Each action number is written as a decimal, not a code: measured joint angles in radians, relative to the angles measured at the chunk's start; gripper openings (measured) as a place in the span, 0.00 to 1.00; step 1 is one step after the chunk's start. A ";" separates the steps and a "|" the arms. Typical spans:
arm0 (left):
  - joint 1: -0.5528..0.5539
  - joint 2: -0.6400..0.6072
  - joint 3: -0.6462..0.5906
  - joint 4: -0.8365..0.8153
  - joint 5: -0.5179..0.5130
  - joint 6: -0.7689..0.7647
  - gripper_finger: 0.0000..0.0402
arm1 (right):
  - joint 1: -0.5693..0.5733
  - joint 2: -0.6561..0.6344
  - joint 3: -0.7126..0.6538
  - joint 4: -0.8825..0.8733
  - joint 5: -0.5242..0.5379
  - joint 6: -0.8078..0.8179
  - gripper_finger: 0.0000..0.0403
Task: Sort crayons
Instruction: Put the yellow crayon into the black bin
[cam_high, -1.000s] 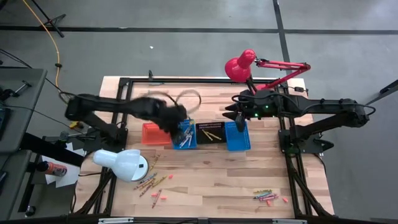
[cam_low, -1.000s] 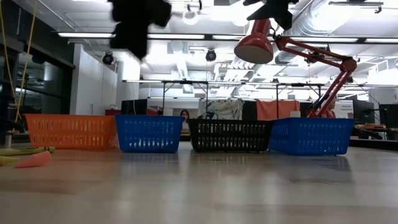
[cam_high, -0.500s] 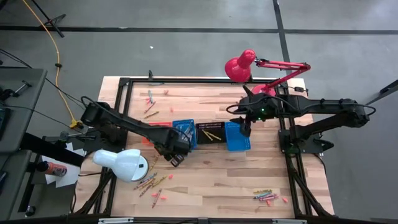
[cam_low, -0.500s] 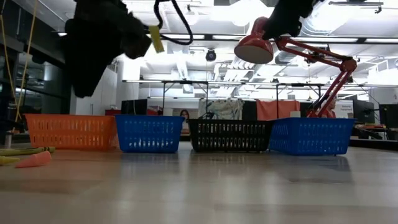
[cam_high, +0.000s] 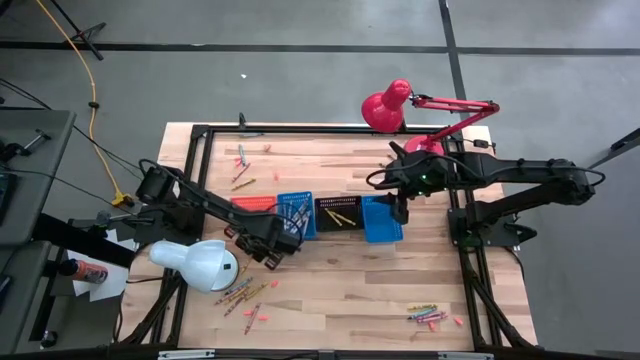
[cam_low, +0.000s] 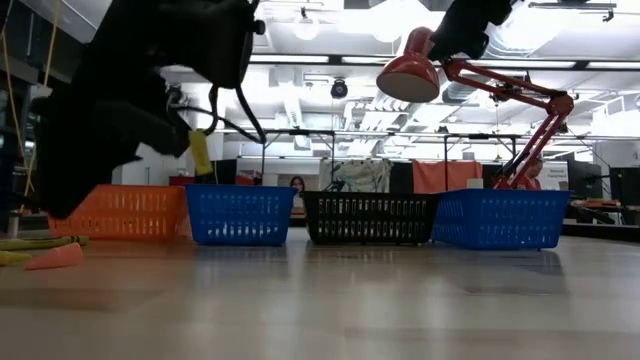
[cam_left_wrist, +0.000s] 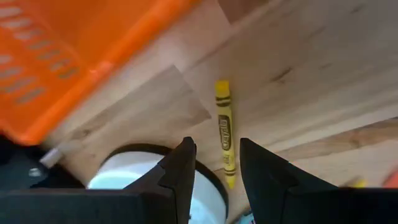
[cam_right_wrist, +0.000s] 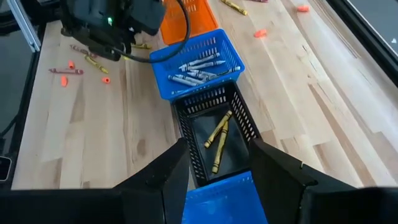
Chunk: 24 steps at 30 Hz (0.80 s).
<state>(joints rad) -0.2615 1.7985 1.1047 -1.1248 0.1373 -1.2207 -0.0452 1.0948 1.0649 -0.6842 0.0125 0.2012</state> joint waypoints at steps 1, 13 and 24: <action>0.000 0.000 -0.013 0.027 0.000 0.002 0.28 | 0.000 -0.002 0.000 -0.001 0.000 0.002 0.40; 0.001 -0.008 -0.136 0.226 0.016 -0.007 0.28 | 0.000 -0.003 0.000 0.008 0.002 0.068 0.40; 0.000 -0.006 -0.147 0.253 0.019 0.052 0.05 | 0.000 -0.003 0.000 0.010 0.003 0.087 0.40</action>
<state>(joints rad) -0.2611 1.7920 0.9573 -0.8714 0.1560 -1.1691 -0.0452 1.0922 1.0648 -0.6741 0.0154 0.2878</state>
